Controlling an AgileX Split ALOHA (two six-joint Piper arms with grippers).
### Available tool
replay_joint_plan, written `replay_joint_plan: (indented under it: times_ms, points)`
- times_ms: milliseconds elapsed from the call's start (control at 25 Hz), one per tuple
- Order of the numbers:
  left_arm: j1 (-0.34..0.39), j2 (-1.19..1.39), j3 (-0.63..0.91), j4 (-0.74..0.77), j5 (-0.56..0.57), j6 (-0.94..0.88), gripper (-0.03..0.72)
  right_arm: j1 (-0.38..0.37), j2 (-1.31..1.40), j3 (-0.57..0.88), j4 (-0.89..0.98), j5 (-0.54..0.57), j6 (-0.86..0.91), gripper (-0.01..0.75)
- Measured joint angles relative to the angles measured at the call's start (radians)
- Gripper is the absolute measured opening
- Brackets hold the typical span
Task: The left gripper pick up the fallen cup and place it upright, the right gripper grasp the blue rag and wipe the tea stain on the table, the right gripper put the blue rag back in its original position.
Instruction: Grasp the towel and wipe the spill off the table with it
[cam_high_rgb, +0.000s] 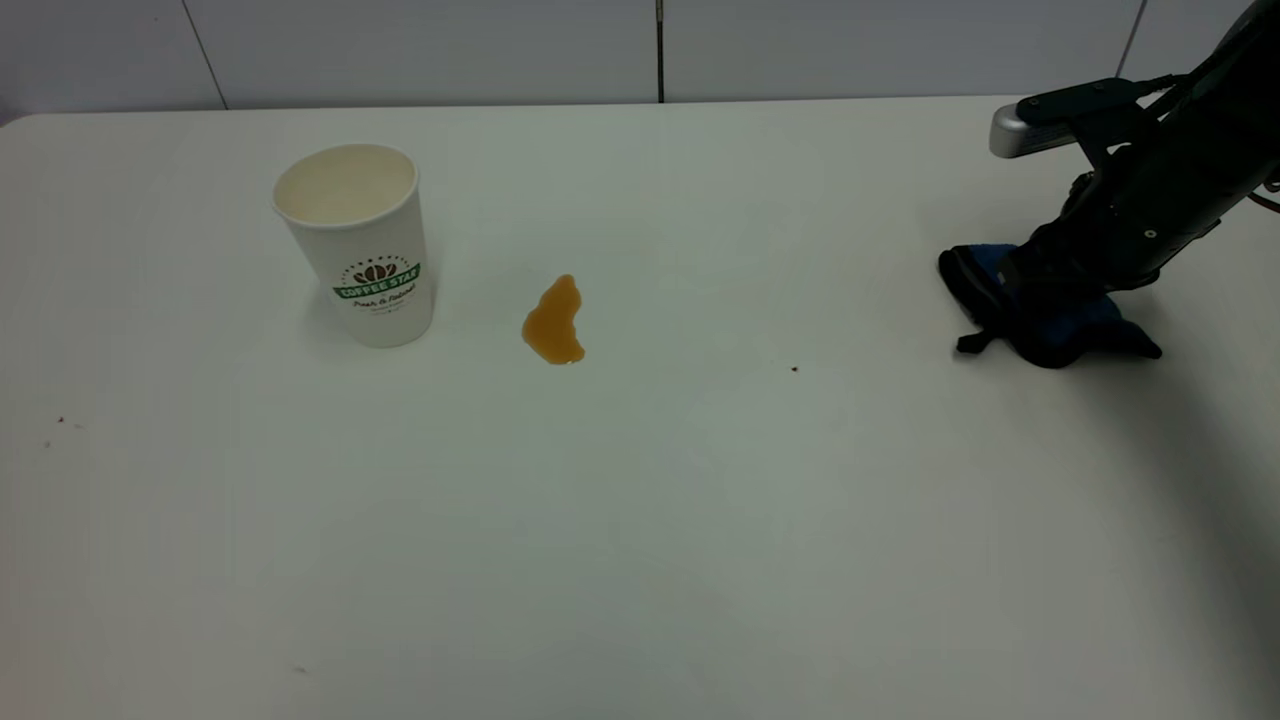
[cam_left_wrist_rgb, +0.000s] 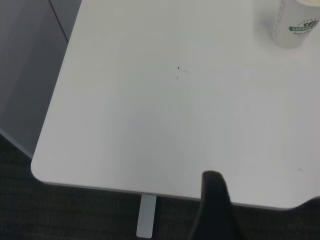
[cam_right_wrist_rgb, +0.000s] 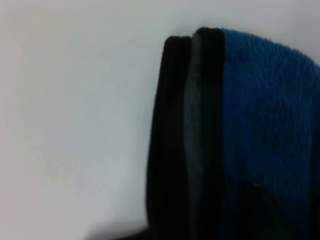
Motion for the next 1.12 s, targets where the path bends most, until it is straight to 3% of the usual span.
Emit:
replay_joint_plan:
  times_ms: [80, 120, 240, 400, 600, 880, 1120]
  points:
    - [0.000, 0.000, 0.000, 0.000, 0.000, 0.000, 0.565, 0.000, 0.000, 0.000, 0.001, 0.004, 0.000, 0.072]
    - [0.000, 0.000, 0.000, 0.000, 0.000, 0.000, 0.565, 0.004, 0.000, -0.001, 0.005, 0.008, 0.000, 0.057]
    - [0.000, 0.000, 0.000, 0.000, 0.000, 0.000, 0.565, 0.035, -0.007, -0.002, 0.004, 0.016, 0.000, 0.052]
    - [0.000, 0.000, 0.000, 0.000, 0.000, 0.000, 0.565, 0.173, -0.020, -0.031, 0.003, 0.096, 0.001, 0.051]
    - [0.000, 0.000, 0.000, 0.000, 0.000, 0.000, 0.565, 0.326, 0.011, -0.230, 0.003, 0.145, 0.006, 0.051]
    - [0.000, 0.000, 0.000, 0.000, 0.000, 0.000, 0.565, 0.399, 0.134, -0.506, 0.001, 0.159, 0.047, 0.051]
    - [0.000, 0.000, 0.000, 0.000, 0.000, 0.000, 0.565, 0.447, 0.200, -0.588, -0.015, 0.204, 0.053, 0.051]
